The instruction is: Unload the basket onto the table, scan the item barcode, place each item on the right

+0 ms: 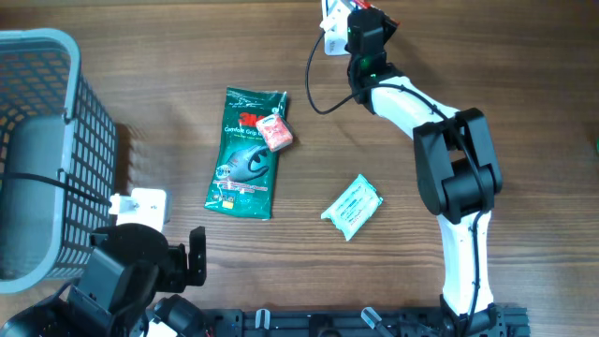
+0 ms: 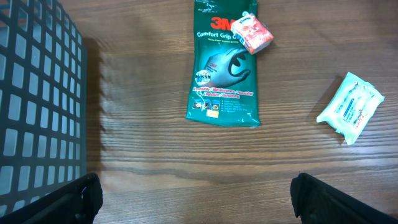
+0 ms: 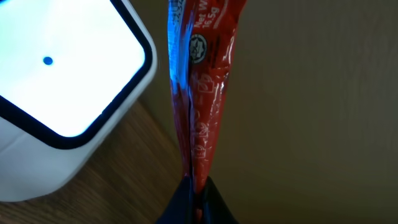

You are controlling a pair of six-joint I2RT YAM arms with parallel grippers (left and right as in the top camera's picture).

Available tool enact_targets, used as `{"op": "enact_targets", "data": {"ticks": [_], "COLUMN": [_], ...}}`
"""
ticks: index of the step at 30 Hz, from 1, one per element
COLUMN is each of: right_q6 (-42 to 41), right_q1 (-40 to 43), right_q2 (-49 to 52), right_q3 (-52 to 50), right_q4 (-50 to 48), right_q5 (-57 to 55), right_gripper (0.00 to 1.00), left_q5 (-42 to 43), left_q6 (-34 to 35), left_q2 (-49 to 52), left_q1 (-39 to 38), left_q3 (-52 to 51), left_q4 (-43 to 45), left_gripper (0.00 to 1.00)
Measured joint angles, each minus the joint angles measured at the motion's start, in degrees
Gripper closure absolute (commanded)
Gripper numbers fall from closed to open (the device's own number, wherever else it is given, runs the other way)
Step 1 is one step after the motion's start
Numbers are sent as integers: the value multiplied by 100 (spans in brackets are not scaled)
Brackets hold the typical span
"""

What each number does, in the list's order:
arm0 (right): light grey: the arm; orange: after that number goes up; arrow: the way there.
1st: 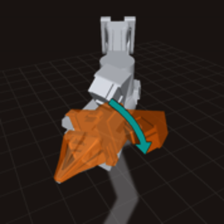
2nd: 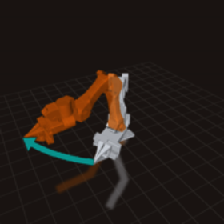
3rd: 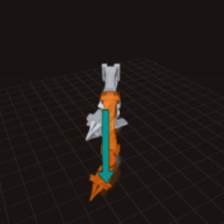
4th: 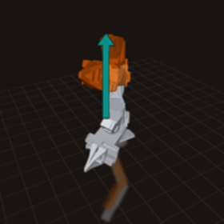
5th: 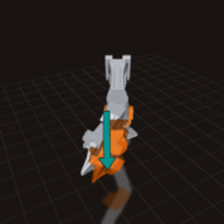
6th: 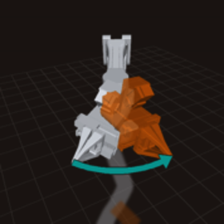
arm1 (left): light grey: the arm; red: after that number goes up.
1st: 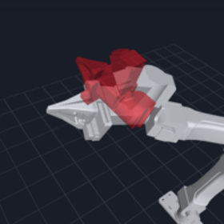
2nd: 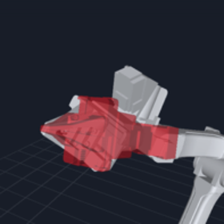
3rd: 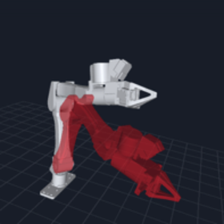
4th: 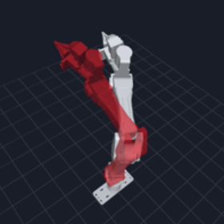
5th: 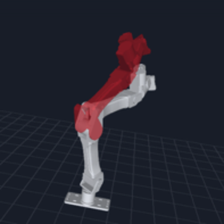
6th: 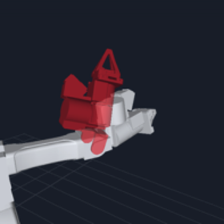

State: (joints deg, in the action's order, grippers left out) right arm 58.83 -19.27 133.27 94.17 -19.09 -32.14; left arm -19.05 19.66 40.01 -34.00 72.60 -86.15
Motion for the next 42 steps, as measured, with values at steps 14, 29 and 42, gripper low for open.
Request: {"op": "enact_targets", "data": {"ticks": [14, 29, 42], "right_q6": [-1781, -4992, -6594], "right_q1": [2874, 5195, 4992], "right_q2": [-1582, -1552, -2199], "right_q3": [101, -621, -785], "right_q4": [3257, 4238, 4592], "right_q5": [-210, 1530, 3379], "right_gripper": [96, 69, 0], "left_q5": [0, 0, 0], "left_q6": [0, 0, 0], "left_q2": [0, 0, 0], "left_q1": [0, 0, 0], "left_q3": [0, 0, 0], "left_q4": [0, -2, -2], "left_gripper": [0, 0, 0]}}
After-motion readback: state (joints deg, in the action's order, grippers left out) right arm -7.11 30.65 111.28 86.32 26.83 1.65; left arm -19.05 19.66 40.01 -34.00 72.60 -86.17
